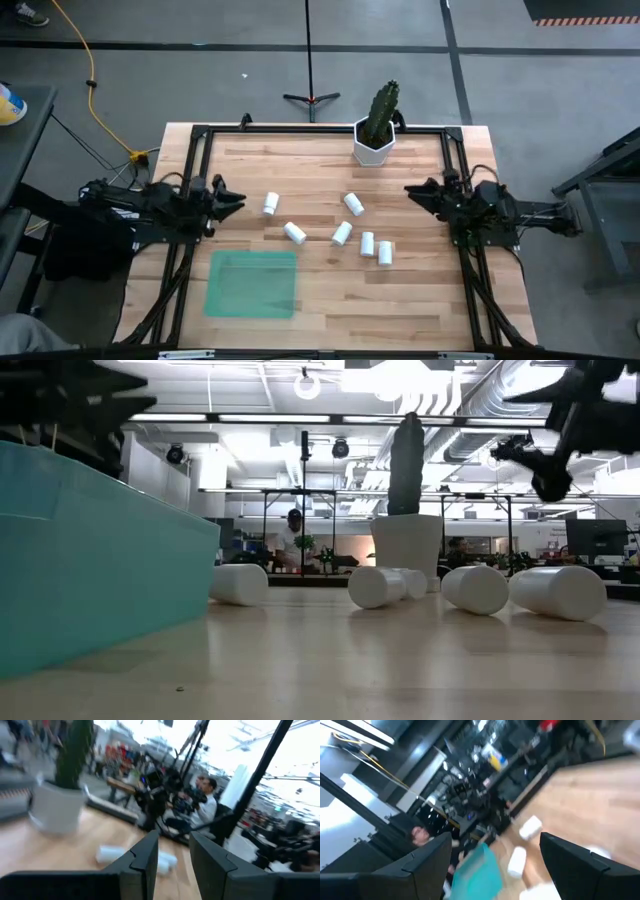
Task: Pick and place pill bottles into a basket
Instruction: Put the white pill bottle into the green bin
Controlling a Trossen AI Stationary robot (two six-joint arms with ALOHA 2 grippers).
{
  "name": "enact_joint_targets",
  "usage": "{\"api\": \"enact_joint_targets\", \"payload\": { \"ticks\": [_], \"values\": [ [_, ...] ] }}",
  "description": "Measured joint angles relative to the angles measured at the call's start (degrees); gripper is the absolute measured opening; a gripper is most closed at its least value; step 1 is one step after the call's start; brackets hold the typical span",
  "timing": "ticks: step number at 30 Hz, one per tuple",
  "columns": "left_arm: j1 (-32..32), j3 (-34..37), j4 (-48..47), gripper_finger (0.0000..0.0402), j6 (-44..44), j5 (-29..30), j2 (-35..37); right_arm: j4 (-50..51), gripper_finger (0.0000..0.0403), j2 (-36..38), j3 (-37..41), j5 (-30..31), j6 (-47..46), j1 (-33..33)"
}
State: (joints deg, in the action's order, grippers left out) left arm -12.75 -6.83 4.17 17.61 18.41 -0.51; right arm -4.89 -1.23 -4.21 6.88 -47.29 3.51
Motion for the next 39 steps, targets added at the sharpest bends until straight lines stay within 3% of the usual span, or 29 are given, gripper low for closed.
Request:
{"api": "enact_joint_targets", "payload": {
  "ticks": [4,9,15,25,32,39],
  "values": [
    [0.0,-5.7,-3.2,0.0147,-5.9,2.5,0.0,2.4,0.0293,-2.7,-7.0,4.1,7.4,0.0],
    [0.0,-16.3,-10.6,0.0147,-12.7,4.8,-2.3,13.1,0.0293,-11.3,-20.2,8.9,15.1,0.0],
    [0.0,-31.7,-24.2,0.0147,-16.7,8.2,-10.7,30.1,0.0293,-28.5,-39.8,10.9,20.9,0.0],
    [0.0,-53.5,-44.0,0.0147,-18.8,12.0,-26.6,61.8,0.0293,-60.3,-69.9,12.5,20.1,0.0],
    [0.0,-57.5,-48.2,0.0147,-18.9,12.8,-29.7,73.2,0.0293,-78.0,-84.5,10.5,17.0,0.0],
    [0.0,-57.5,-48.9,0.0147,-18.7,12.8,-29.7,76.2,0.0293,-90.2,-90.1,6.4,13.8,0.0]
  ]
}}
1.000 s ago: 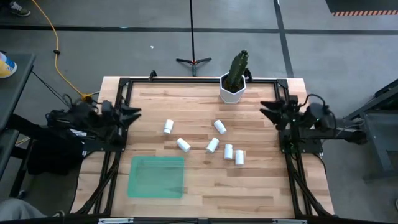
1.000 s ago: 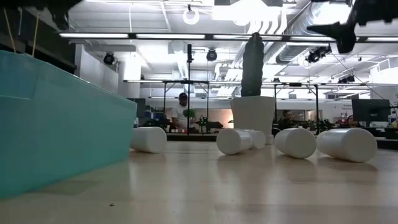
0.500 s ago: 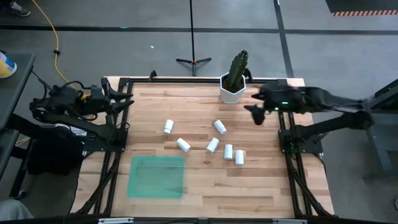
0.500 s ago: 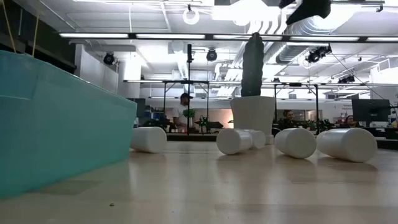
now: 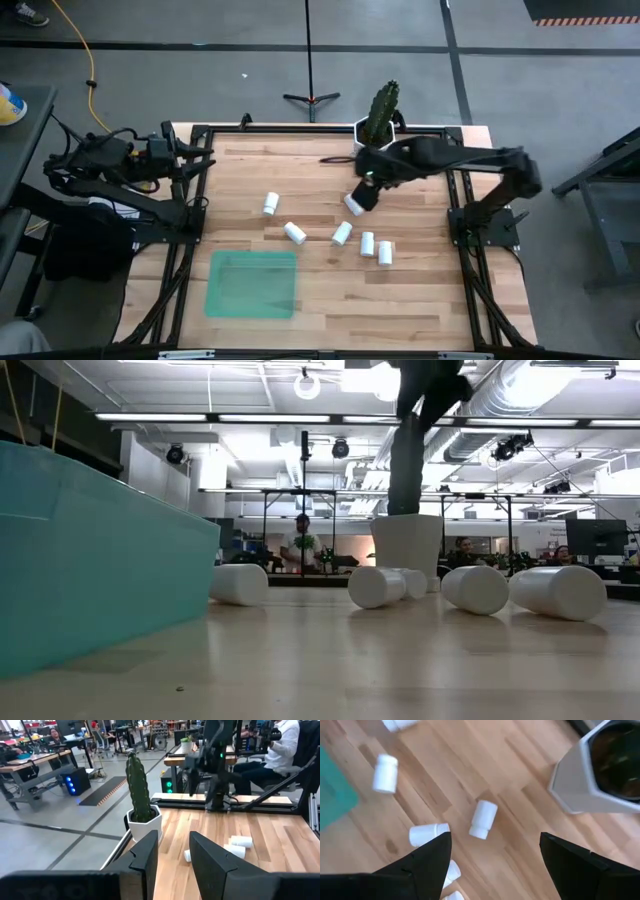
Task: Pick and place pill bottles into a basket
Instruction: Put the white pill bottle into the green bin
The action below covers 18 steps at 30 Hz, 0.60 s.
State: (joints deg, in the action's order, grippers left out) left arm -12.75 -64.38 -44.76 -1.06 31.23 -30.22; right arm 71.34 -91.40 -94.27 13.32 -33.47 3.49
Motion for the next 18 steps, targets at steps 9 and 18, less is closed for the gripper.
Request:
{"api": "enact_joint_targets", "payload": {
  "ticks": [9,18],
  "values": [
    [0.0,0.0,-0.8,0.0147,0.0,0.0,0.0,-0.7,0.0293,-8.2,-0.1,-0.3,-4.9,0.0],
    [0.0,0.0,-0.8,0.0147,0.0,-0.2,0.0,-4.3,0.0293,-9.2,0.3,-0.3,-10.5,0.0]
  ]
}}
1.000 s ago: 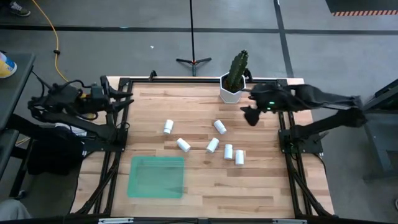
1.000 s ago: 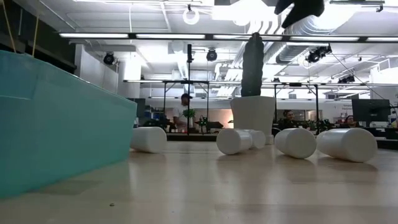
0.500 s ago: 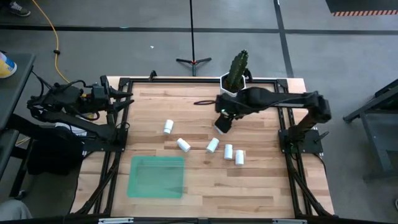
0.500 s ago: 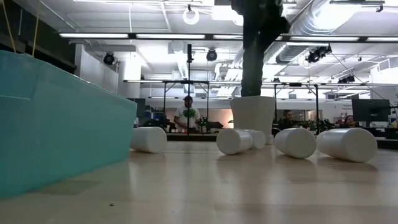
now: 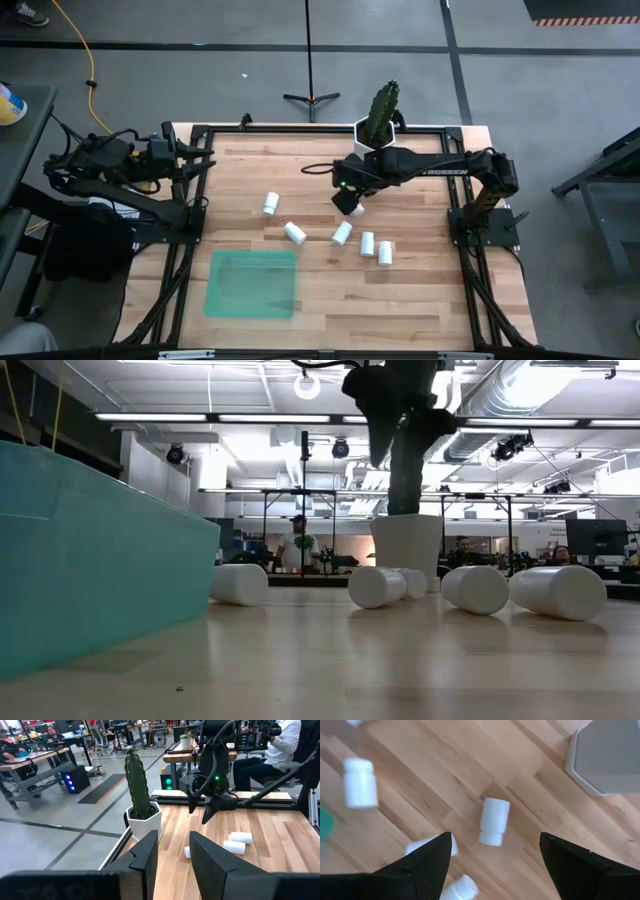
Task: Pick and place pill bottles into a basket
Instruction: Put the white pill bottle into the green bin
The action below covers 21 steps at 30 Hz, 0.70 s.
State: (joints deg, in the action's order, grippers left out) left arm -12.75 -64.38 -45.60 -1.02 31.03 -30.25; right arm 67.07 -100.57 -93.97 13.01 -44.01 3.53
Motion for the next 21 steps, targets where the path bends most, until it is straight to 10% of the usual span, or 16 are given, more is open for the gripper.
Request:
{"api": "enact_joint_targets", "payload": {
  "ticks": [21],
  "values": [
    [0.0,0.1,-4.8,0.0147,0.1,-3.5,0.0,0.9,0.0293,-6.7,0.1,-2.6,-11.2,-0.1]
  ]
}}
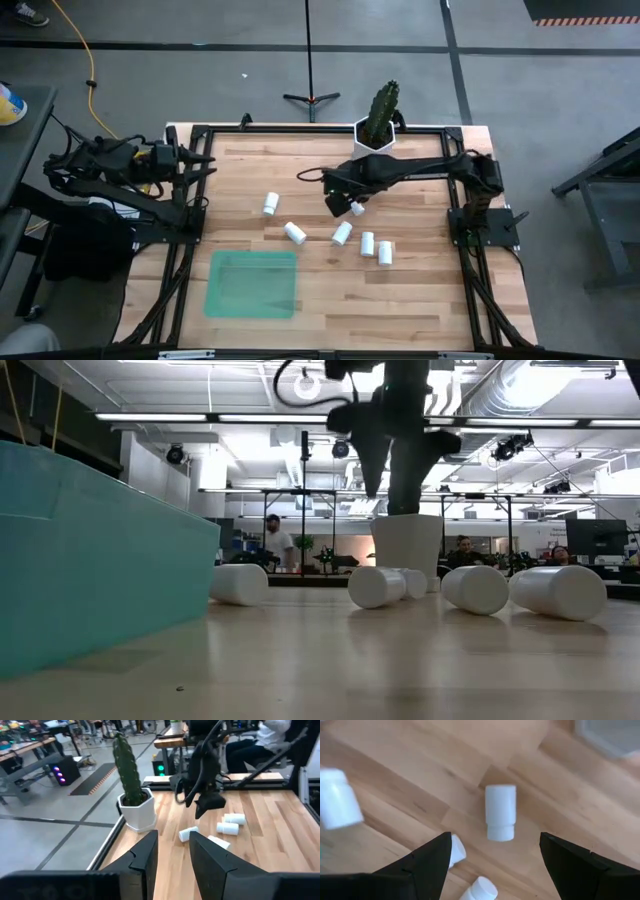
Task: Pick and place pill bottles into a basket
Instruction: Put the white pill bottle into the green bin
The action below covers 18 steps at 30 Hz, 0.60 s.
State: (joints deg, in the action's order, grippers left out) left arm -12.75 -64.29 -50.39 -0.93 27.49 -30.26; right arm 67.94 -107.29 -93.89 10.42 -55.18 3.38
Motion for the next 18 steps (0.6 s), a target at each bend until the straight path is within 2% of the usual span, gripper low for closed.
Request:
{"api": "enact_joint_targets", "payload": {
  "ticks": [12,18],
  "values": [
    [0.0,0.0,-0.9,0.0147,-0.1,-4.2,0.0,3.5,0.0293,-7.4,0.0,-6.9,2.7,1.2],
    [0.0,0.0,-0.8,0.0147,-0.1,-4.2,0.0,2.9,0.0293,-8.1,0.0,-7.4,3.9,2.3]
  ]
}}
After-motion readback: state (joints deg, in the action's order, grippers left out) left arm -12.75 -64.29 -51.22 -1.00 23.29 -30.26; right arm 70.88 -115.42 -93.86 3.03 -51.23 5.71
